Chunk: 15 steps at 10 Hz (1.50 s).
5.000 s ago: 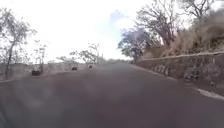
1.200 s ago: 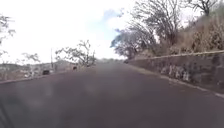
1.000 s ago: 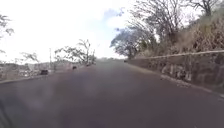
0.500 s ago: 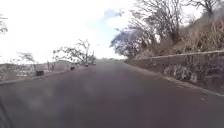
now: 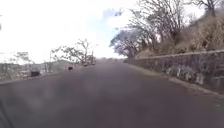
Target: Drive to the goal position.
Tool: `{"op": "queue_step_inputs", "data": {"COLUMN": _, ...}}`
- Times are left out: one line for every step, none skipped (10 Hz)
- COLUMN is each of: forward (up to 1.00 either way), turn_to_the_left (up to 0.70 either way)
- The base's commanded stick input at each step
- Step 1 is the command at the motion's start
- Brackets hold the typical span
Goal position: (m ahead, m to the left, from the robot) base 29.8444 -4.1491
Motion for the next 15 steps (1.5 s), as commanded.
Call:
{"op": "queue_step_inputs", "data": {"forward": 0.70, "turn_to_the_left": 0.00}}
{"op": "queue_step_inputs", "data": {"forward": 0.70, "turn_to_the_left": 0.00}}
{"op": "queue_step_inputs", "data": {"forward": 0.70, "turn_to_the_left": 0.00}}
{"op": "queue_step_inputs", "data": {"forward": 0.70, "turn_to_the_left": 0.00}}
{"op": "queue_step_inputs", "data": {"forward": 0.70, "turn_to_the_left": 0.00}}
{"op": "queue_step_inputs", "data": {"forward": 0.70, "turn_to_the_left": 0.00}}
{"op": "queue_step_inputs", "data": {"forward": 0.70, "turn_to_the_left": 0.00}}
{"op": "queue_step_inputs", "data": {"forward": 0.70, "turn_to_the_left": 0.00}}
{"op": "queue_step_inputs", "data": {"forward": 0.70, "turn_to_the_left": 0.00}}
{"op": "queue_step_inputs", "data": {"forward": 0.70, "turn_to_the_left": 0.00}}
{"op": "queue_step_inputs", "data": {"forward": 0.70, "turn_to_the_left": 0.00}}
{"op": "queue_step_inputs", "data": {"forward": 0.70, "turn_to_the_left": 0.00}}
{"op": "queue_step_inputs", "data": {"forward": 0.70, "turn_to_the_left": 0.00}}
{"op": "queue_step_inputs", "data": {"forward": 0.70, "turn_to_the_left": 0.00}}
{"op": "queue_step_inputs", "data": {"forward": 0.70, "turn_to_the_left": 0.00}}
